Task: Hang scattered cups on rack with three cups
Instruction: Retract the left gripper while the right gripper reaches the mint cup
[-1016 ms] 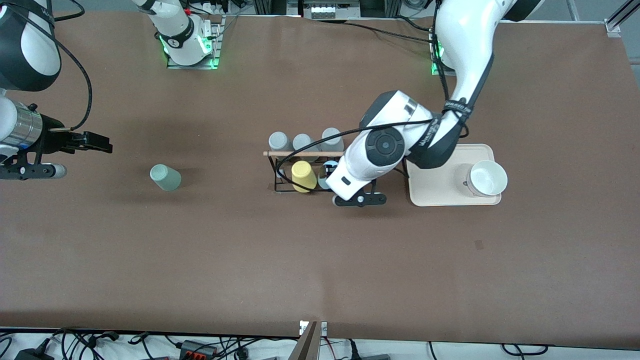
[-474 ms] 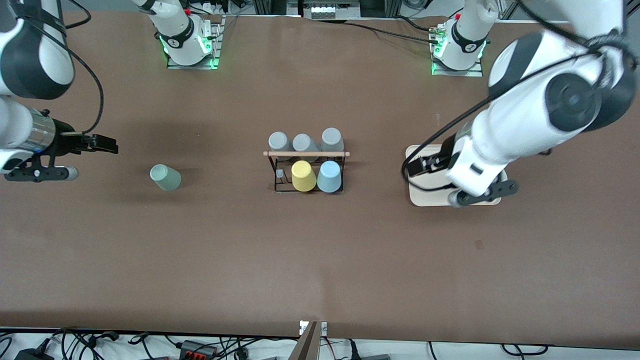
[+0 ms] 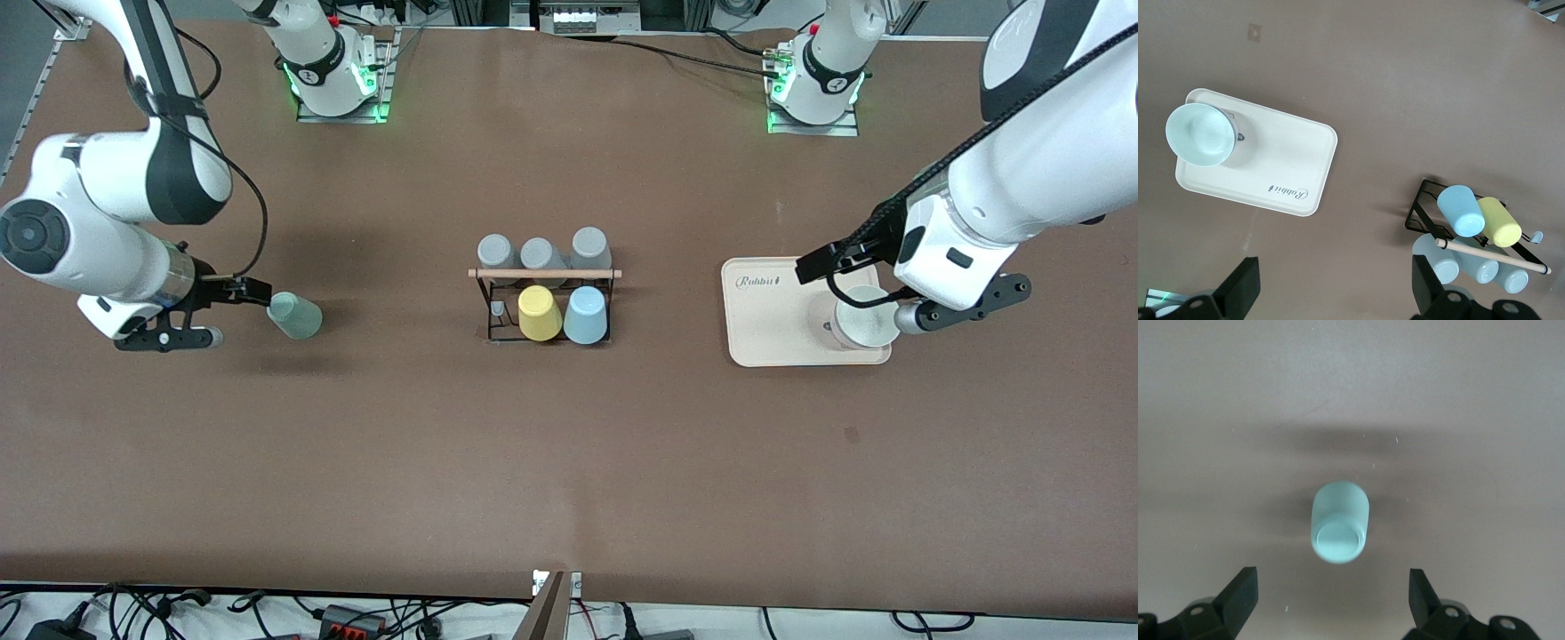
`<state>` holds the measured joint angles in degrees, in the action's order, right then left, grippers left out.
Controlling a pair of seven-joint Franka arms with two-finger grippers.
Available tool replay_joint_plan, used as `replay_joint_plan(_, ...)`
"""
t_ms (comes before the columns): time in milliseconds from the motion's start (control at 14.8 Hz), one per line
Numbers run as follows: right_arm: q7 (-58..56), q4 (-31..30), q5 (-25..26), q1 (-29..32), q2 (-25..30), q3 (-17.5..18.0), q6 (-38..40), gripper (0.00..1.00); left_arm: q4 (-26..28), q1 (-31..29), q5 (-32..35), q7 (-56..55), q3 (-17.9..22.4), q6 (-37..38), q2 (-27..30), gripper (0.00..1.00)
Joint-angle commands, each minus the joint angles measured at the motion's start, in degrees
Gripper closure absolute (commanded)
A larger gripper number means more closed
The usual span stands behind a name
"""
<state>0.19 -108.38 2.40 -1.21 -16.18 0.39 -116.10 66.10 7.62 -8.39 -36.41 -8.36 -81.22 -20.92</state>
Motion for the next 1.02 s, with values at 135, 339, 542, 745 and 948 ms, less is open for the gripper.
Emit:
replay_joint_plan(135,2.61,-3.86,0.06,-0.02,-2.62,0.14,-7.47,0.00,0.96,-0.32,1.45,4.05,-0.78,3.09,0.96,0.00)
replay_joint_plan(339,3.15,-4.29,-0.03,-0.02,-3.33,0.14,-8.18,0.00,0.96,-0.32,1.36,5.56,-0.69,3.26,1.31,0.00)
replay_joint_plan(542,3.41,-6.66,-0.64,-0.19,-2.72,0.23,-8.18,0.00,1.22,-0.41,1.45,5.56,-0.69,4.14,1.67,0.00)
replay_joint_plan(745,3.32,-8.16,-1.79,0.07,-3.68,0.14,-11.16,0.00,2.01,-0.32,1.45,5.73,-0.95,4.49,2.63,0.00)
replay_joint_plan(948,3.32,-10.45,-1.87,0.33,-3.77,0.14,-14.42,0.00,8.76,-0.32,1.54,5.73,-0.95,3.79,7.45,0.00)
